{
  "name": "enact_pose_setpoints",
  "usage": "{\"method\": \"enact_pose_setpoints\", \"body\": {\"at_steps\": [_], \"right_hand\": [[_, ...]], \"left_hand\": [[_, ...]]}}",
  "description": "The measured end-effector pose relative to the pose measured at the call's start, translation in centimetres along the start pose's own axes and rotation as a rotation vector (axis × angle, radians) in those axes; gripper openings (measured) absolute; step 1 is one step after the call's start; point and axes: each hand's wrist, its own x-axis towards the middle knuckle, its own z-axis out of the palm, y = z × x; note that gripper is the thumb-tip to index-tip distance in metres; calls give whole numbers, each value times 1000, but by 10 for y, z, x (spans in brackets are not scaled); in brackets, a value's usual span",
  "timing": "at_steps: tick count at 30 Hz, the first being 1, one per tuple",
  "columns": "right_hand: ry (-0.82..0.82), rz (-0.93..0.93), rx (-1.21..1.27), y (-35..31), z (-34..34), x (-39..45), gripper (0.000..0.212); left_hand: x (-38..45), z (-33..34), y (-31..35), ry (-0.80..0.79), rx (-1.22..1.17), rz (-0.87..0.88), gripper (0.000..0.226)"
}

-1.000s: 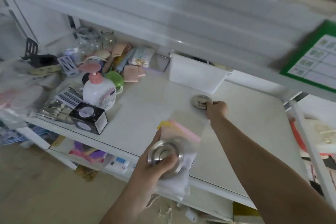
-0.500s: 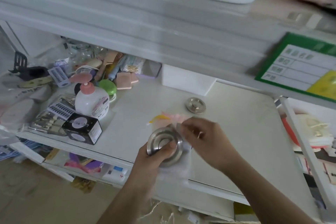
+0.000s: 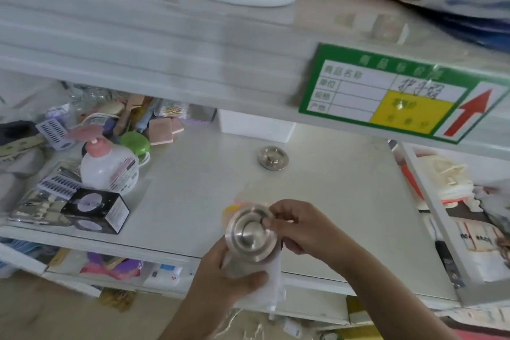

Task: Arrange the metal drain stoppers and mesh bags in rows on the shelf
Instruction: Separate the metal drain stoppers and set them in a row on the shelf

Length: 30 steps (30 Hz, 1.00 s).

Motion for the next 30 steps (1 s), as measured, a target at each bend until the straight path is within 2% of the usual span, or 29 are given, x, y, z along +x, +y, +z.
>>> {"method": "enact_pose_setpoints", "body": {"at_steps": [3,4,6,8,13,15,20,24,28,30], "right_hand": [[182,6,225,12,-17,17,19],[246,22,268,16,-25,24,22],[352,103,291,24,-38,40,26],[406,209,218,34,-45,55,26],[383,350,135,43,-40,84,26],[372,358,119,41,-35,90,28],[371,402,108,38,-25,99,25],[419,380,33,41,-24,104,31],[473,342,-85,42,-19,103,21],[548,286,-199,41,-17,97,32]], "left_hand": [[-2,-7,-12,140,-173,-42,69],[-4,-9,-14,186,-203,-54,65],[-5,-14,-16,217,-194,-28,37],[-7,-19,-16,241,-201,-4,28],[-5,-27,-15,337,-122,77,31],[-4,-29,-15,357,-134,112,43],[2,-34,-18,326,-149,123,51],[4,-34,-18,313,-156,107,50],[5,-32,-18,300,-199,89,45],[5,-31,-18,314,-193,79,47]]}}
